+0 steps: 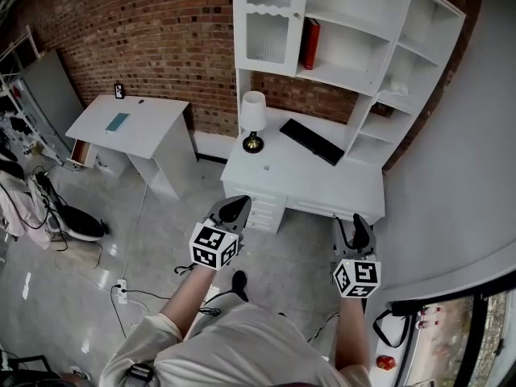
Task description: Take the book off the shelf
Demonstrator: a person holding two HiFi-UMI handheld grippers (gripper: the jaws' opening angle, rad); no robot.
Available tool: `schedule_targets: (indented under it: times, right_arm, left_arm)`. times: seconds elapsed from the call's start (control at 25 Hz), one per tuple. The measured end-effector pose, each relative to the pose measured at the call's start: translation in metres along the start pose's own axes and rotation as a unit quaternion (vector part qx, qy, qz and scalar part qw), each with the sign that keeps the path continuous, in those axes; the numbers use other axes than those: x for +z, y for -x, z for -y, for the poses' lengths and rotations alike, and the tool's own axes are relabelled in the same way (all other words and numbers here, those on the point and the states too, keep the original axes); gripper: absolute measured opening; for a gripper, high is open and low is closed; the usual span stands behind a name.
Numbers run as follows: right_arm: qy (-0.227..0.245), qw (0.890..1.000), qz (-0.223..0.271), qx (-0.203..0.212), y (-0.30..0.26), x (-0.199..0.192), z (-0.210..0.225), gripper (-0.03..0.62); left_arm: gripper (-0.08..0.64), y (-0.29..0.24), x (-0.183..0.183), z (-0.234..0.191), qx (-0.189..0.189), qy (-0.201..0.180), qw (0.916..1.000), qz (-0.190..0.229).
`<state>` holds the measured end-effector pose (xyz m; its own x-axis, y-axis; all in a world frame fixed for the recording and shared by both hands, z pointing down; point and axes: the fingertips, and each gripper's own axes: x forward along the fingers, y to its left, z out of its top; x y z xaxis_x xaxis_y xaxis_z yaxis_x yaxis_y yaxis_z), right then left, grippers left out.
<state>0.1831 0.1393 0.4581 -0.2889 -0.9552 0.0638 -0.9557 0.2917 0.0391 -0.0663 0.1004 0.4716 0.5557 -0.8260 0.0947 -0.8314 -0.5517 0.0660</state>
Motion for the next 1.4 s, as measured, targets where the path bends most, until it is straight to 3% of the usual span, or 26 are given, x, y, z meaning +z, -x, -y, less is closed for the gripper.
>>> schedule_targets:
  times: [0.4, 0.84, 1.16, 1.4]
  right_arm:
    - [0.002, 1.000, -0.016, -0.011, -0.079, -0.009, 0.023, 0.201]
    - [-0.009, 0.999, -0.023, -0.035, -0.204, -0.003, 0.052, 0.201]
    - [-0.001, 0.998, -0.027, -0.055, -0.276, 0.003, 0.052, 0.201]
    - [0.002, 0.997, -0.029, -0.066, -0.303, 0.007, 0.055, 0.201]
  left_arm:
    - [-0.006, -0.081, 0.001, -0.043, -0.024, -0.002, 0.9997, -0.002]
    - [-0.006, -0.190, 0.019, -0.121, -0.056, -0.006, 0.9983, -0.014]
    - [-0.006, -0.241, 0.016, -0.181, -0.070, -0.001, 0.9973, -0.023]
    - [-0.006, -0.266, 0.013, -0.202, -0.079, 0.008, 0.9965, -0.027]
